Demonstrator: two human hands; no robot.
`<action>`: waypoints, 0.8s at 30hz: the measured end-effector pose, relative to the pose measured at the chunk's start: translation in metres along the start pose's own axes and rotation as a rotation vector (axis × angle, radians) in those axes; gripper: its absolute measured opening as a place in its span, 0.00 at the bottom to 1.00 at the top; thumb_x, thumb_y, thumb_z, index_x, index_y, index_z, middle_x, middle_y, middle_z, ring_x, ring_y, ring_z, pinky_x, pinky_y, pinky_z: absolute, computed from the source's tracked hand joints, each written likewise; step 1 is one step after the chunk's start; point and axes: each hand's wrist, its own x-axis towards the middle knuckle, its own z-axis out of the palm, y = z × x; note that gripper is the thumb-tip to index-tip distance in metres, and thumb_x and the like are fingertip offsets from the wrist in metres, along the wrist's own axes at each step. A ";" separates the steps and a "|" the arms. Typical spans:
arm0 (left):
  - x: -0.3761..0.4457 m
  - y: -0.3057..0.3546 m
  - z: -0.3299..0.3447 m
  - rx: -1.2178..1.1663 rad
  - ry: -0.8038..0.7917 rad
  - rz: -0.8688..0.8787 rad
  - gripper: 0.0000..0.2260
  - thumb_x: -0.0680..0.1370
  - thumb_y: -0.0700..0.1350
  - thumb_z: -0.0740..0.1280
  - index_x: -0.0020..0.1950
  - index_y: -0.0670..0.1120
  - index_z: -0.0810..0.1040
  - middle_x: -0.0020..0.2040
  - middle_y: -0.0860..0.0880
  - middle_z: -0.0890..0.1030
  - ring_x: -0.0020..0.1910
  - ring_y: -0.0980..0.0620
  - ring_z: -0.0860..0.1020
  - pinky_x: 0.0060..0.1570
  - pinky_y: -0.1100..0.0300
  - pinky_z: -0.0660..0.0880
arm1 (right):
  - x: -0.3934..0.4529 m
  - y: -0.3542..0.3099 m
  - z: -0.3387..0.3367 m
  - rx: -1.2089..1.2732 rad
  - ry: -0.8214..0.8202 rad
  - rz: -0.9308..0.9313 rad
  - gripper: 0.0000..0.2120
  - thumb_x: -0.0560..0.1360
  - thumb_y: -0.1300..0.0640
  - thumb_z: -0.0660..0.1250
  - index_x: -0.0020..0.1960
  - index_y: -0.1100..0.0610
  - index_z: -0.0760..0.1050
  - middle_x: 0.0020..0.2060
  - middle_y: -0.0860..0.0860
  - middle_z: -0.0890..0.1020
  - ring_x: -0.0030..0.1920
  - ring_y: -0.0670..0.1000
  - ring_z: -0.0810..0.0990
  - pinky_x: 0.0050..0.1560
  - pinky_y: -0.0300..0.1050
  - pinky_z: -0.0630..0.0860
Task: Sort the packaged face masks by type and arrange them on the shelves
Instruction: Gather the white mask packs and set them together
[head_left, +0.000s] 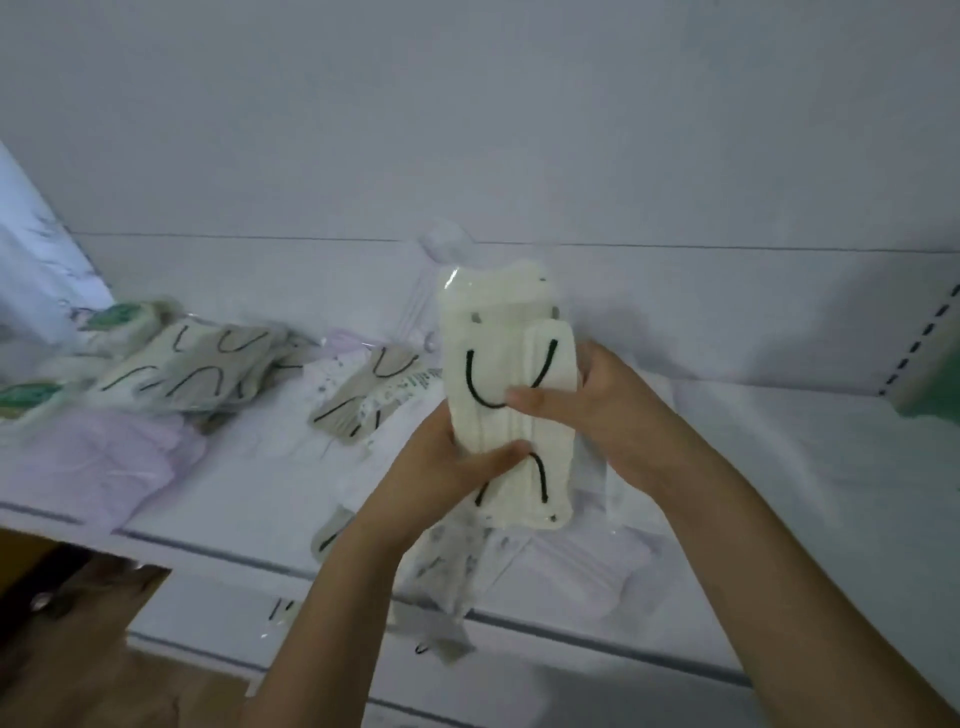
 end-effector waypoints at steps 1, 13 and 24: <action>-0.004 -0.003 -0.003 0.034 0.014 -0.016 0.22 0.76 0.51 0.75 0.69 0.54 0.75 0.61 0.55 0.83 0.60 0.55 0.82 0.61 0.49 0.79 | 0.004 -0.001 0.006 -0.086 0.049 -0.009 0.17 0.70 0.59 0.77 0.57 0.56 0.80 0.48 0.51 0.86 0.49 0.51 0.86 0.53 0.56 0.82; -0.092 -0.037 -0.172 -0.270 0.628 -0.200 0.10 0.76 0.42 0.74 0.57 0.44 0.82 0.51 0.45 0.87 0.50 0.47 0.85 0.48 0.56 0.82 | 0.105 -0.045 0.198 0.131 -0.209 0.045 0.13 0.75 0.52 0.71 0.55 0.59 0.80 0.47 0.55 0.86 0.47 0.54 0.85 0.46 0.45 0.81; -0.032 -0.105 -0.437 -0.086 0.892 -0.189 0.19 0.75 0.52 0.75 0.62 0.50 0.74 0.55 0.49 0.81 0.48 0.53 0.82 0.43 0.60 0.82 | 0.272 -0.016 0.421 -0.177 -0.269 0.114 0.19 0.78 0.47 0.67 0.52 0.64 0.78 0.47 0.62 0.85 0.40 0.54 0.86 0.44 0.48 0.84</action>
